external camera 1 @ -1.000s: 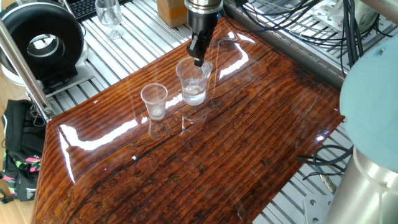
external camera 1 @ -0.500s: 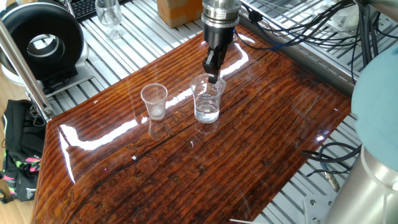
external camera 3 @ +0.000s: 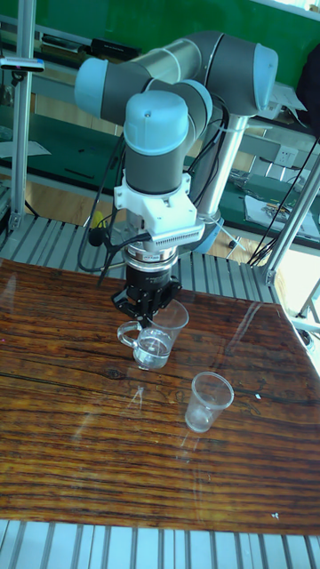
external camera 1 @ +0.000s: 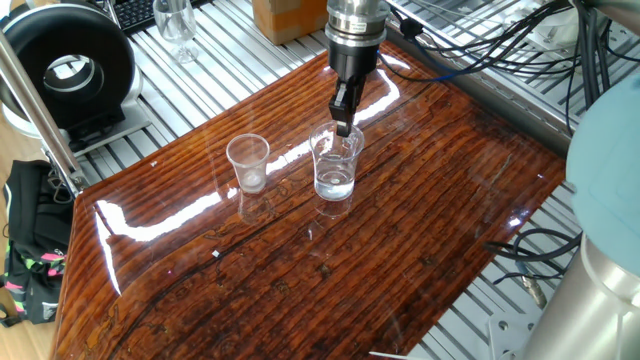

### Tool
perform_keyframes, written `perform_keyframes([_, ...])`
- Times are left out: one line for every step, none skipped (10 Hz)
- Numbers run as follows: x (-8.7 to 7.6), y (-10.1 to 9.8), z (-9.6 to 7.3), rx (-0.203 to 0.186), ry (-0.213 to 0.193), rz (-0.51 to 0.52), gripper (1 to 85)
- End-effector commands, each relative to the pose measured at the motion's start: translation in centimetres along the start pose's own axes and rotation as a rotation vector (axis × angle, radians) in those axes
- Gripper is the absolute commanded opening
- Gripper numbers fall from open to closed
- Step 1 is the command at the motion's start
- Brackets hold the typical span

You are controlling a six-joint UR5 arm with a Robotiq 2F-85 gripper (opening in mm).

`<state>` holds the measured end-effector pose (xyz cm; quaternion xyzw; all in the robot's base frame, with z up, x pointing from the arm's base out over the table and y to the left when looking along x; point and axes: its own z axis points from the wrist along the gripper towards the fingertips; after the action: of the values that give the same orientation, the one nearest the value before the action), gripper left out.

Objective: Pour the water from one cup into another empty cup

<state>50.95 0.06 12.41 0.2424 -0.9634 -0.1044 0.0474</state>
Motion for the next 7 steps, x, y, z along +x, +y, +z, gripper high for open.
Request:
perform_keyframes([-0.52, 0.06, 0.39, -0.01, -0.016, -0.014, 1.7])
perform_keyframes([-0.43, 0.12, 0.32, -0.012, -0.013, -0.011, 1.7])
perform_keyframes([-0.44, 0.25, 0.28, -0.017, -0.014, -0.006, 1.7])
perform_keyframes([-0.43, 0.36, 0.23, -0.02, -0.014, 0.003, 1.7])
perform_keyframes([-0.38, 0.41, 0.16, -0.021, -0.013, 0.009, 1.7])
perform_keyframes([-0.38, 0.42, 0.11, -0.021, -0.013, 0.011, 1.7])
perform_keyframes([-0.47, 0.26, 0.11, -0.015, -0.015, 0.011, 1.7])
